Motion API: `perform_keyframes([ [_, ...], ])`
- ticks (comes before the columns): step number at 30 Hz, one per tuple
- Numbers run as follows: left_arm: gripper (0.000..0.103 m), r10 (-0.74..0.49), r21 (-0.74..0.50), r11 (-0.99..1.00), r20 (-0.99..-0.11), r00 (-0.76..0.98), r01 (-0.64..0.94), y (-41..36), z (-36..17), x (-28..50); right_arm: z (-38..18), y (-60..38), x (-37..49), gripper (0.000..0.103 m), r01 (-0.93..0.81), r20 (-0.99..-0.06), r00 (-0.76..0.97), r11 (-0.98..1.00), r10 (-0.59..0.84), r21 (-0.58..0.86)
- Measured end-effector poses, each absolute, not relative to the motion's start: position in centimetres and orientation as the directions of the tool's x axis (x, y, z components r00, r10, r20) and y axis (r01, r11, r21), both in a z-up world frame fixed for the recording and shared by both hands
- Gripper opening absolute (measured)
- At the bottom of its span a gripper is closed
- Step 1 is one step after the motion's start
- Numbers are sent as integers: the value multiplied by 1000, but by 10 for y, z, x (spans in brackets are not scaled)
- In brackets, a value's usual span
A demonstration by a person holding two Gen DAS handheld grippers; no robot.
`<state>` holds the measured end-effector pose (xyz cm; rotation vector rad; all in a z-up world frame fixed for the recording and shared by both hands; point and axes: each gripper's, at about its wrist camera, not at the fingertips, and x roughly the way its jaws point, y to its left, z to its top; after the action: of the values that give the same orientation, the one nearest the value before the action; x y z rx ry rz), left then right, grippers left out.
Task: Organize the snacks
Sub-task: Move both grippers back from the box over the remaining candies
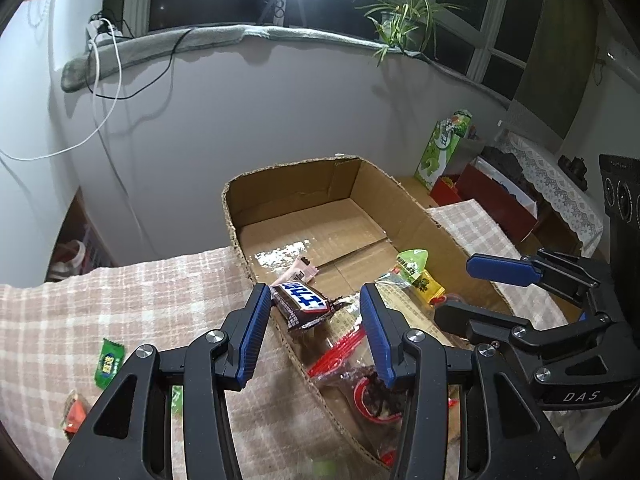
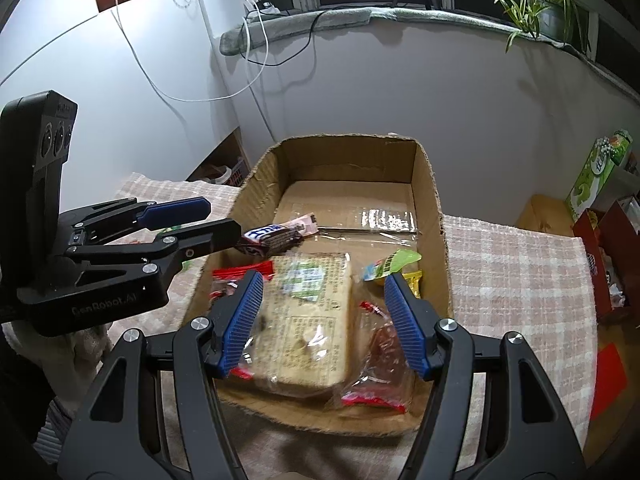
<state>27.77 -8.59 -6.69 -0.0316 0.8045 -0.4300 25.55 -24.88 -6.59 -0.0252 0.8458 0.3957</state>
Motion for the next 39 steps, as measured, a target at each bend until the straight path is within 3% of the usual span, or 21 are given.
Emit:
perform_keyframes([
  [12,45,-374,-206,924,-651,660,321,-40,-45,242,-44,-217,199,66,-427,-690,596,890,410,159],
  [21,45,-313,-228,950,-633,708,215,32,-43,204,-60,-164,146,66,-537,-675,532,820,511,198],
  [23,50,-301,-242,952,-630,716,186,51,-47,197,-67,-148,139,66,-553,-683,519,811,514,190],
  [25,54,-293,-255,953,-628,721,166,66,-53,192,-73,-136,138,66,-563,-690,505,804,518,191],
  [39,54,-268,-271,956,-649,712,113,123,-107,202,-104,-76,198,64,-523,-732,456,818,507,241],
])
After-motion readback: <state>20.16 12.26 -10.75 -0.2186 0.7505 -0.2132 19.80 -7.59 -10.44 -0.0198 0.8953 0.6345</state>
